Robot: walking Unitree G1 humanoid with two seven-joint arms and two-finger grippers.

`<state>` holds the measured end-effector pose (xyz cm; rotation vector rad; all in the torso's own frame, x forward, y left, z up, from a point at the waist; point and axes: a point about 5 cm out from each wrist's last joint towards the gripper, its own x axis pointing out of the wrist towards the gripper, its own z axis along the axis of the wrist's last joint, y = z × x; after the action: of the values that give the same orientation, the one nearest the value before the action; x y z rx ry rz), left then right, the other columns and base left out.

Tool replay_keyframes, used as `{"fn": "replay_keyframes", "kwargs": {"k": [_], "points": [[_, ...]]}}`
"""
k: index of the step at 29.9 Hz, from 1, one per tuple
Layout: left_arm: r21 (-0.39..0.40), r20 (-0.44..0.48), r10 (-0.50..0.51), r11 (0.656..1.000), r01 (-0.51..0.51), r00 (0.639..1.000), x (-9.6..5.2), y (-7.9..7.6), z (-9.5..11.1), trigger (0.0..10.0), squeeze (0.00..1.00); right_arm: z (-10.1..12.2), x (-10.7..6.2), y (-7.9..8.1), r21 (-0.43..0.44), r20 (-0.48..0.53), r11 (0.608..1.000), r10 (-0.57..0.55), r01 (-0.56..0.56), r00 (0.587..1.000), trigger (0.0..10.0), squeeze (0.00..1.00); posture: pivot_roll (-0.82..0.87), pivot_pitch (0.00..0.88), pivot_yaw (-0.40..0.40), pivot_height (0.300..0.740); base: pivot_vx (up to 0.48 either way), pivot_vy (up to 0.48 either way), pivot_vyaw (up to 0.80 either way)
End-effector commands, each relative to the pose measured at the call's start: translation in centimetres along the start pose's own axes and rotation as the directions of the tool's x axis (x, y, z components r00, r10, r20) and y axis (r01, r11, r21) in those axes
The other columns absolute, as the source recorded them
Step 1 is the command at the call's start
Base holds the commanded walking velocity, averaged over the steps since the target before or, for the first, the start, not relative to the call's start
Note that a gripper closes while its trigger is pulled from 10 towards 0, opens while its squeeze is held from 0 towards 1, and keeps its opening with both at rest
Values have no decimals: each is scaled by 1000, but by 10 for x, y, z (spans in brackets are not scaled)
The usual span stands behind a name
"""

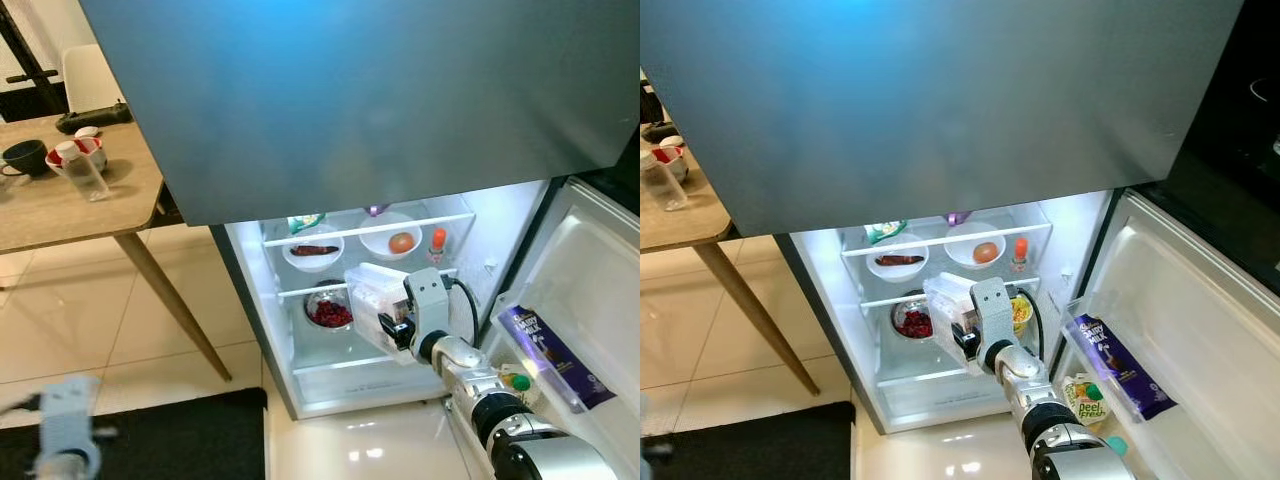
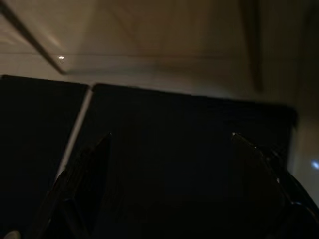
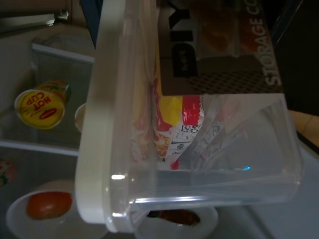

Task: Restocking fridge

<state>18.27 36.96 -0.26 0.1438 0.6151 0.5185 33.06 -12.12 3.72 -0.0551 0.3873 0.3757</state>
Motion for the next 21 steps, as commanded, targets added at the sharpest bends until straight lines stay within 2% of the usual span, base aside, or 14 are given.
{"fn": "replay_keyframes", "kwargs": {"k": [1,4,5,6,7,8,9,12,13,14,18,21], "points": [[3,-26,10,1000,-10,1000,-2,4,-5,10000,0,6,2,2,4,16,1000,2,-2,1000,10000,0,-68,62,61,675,0,0,0],[3,-26,10,1000,-10,1000,-2,4,-5,10000,0,6,2,2,4,16,1000,2,-2,1000,10000,0,-68,62,61,675,0,0,0],[-25,32,44,999,-43,999,3,15,15,10000,0,6,3,2,6,10,1000,1,-1,1000,10000,0,-66,61,61,670,0,0,0],[-62,175,-11,998,22,985,11,1,53,10000,0,6,3,2,2,3,1000,-3,3,1000,10000,0,-70,58,55,665,0,0,0],[-76,278,-58,994,82,959,15,-12,80,10000,0,6,3,1,-3,-2,1000,-6,6,1000,10000,0,-70,58,55,660,0,0,0],[-75,364,-116,985,153,924,15,-29,100,10000,0,6,3,1,-5,-5,1000,-12,12,1000,10000,0,-73,62,52,655,0,0,0],[-70,407,-150,978,195,901,14,-40,110,10000,0,6,3,0,-7,-7,1000,-16,16,1000,10000,0,-73,62,52,650,0,0,0],[-19,448,-206,971,240,870,12,-57,118,10000,0,5,2,-1,-7,-8,1000,-20,20,1000,10000,0,-79,60,48,635,0,0,0],[-19,448,-206,971,240,870,12,-57,118,10000,0,5,2,-1,-7,-8,1000,-20,20,1000,10000,0,-79,60,48,635,0,0,0],[-3,470,-235,963,268,851,10,-69,123,10000,0,6,2,-3,-7,-8,1000,-23,23,1000,10000,0,-85,60,45,625,0,0,0],[2,474,-265,954,300,840,9,-79,124,10000,0,8,2,-5,-7,1,1000,-22,22,1000,10000,0,-85,60,45,610,0,0,0],[3,474,-321,932,363,820,6,-95,119,10000,0,8,1,-7,-8,4,1000,-29,29,1000,10000,0,-88,57,43,595,0,0,0]]}}
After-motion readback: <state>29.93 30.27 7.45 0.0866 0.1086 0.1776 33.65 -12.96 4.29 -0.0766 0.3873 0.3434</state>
